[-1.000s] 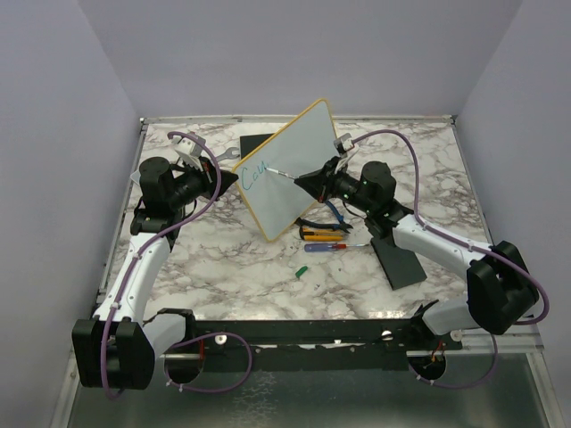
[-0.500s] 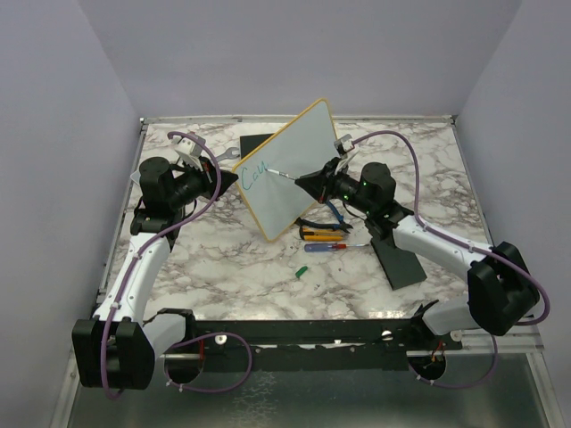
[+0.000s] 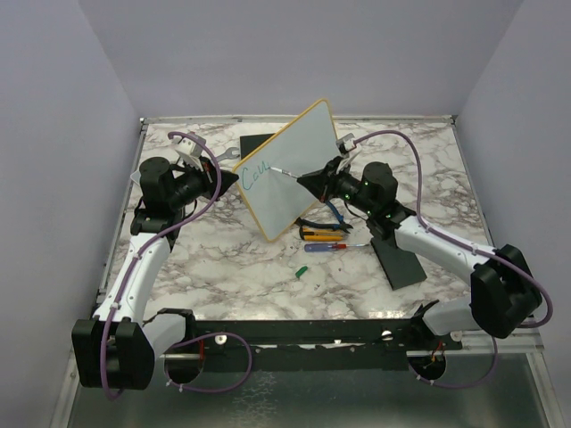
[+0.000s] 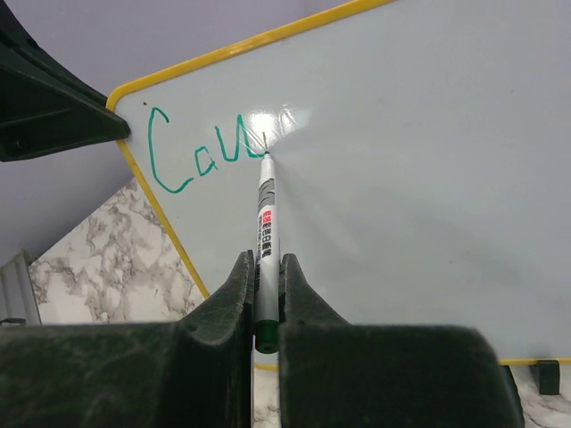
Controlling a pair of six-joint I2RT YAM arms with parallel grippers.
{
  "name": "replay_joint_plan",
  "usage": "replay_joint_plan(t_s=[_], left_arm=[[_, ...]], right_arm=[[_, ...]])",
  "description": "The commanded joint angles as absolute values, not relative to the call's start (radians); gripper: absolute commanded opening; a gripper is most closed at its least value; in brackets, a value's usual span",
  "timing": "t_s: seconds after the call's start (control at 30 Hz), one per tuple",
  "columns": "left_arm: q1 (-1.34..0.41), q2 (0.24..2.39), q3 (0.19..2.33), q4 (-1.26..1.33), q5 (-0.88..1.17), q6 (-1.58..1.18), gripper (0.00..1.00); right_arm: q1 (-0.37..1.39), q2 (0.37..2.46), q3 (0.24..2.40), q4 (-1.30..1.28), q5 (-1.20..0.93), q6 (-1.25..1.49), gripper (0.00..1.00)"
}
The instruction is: Write a sentence on the whiteboard
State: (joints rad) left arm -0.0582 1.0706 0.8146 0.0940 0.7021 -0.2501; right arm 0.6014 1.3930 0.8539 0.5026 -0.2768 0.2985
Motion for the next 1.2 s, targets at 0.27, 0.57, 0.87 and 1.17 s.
replay_joint_plan(t_s=[0.27,0.57,0.87,1.17], left_arm=[[-0.057,1.04,0.81,0.122,0.719,-0.231,0.0],[-0.057,1.037,0.81,0.121,0.717,-0.23,0.0],[-0.058,1.035,0.806,0.12,0.713,-0.224,0.0],[-0.058,1.042,0.806,0.118,0.707,-0.222,0.0]], right_arm=[[0.601,1.25,0.829,0.447,-0.241,0.277,0.01],[0.6,1.244,0.838,0.434,-0.25,0.263,0.01],[0.529,1.293,0.847,0.486,-0.365,0.296,0.01],[0.511,1.328,0.842,0.542,-0.472,0.283,0.0]])
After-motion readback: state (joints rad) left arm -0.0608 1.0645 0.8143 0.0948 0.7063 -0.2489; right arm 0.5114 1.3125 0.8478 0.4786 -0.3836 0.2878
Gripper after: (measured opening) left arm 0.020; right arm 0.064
